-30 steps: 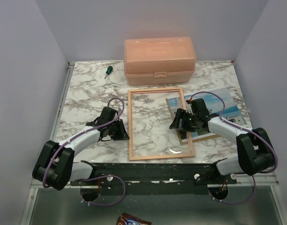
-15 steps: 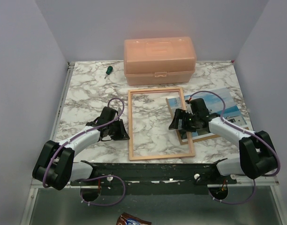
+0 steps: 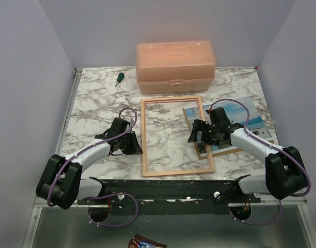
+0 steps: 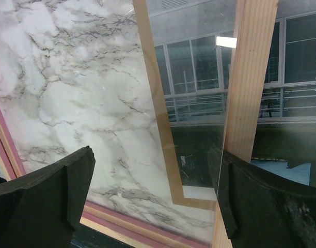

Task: Put the photo into the frame
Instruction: Place the photo frame item in the photo frame.

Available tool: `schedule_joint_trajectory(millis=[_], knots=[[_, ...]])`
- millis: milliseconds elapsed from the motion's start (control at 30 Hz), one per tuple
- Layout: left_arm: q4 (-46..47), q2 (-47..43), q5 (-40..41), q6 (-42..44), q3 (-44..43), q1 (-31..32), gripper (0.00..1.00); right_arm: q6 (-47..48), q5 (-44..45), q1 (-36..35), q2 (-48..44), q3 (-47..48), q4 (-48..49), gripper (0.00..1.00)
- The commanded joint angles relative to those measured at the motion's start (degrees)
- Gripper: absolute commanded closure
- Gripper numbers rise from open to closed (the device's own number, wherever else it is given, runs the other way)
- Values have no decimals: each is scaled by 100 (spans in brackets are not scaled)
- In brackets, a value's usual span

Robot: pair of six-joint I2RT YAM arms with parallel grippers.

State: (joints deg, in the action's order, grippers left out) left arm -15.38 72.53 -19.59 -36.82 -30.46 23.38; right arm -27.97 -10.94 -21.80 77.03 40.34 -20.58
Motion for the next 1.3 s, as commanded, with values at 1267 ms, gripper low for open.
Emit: schedule_joint_trajectory(millis=[1267], knots=[[-366, 217, 316, 228, 193, 35, 83, -763, 2422, -940, 473, 656, -1503, 0]])
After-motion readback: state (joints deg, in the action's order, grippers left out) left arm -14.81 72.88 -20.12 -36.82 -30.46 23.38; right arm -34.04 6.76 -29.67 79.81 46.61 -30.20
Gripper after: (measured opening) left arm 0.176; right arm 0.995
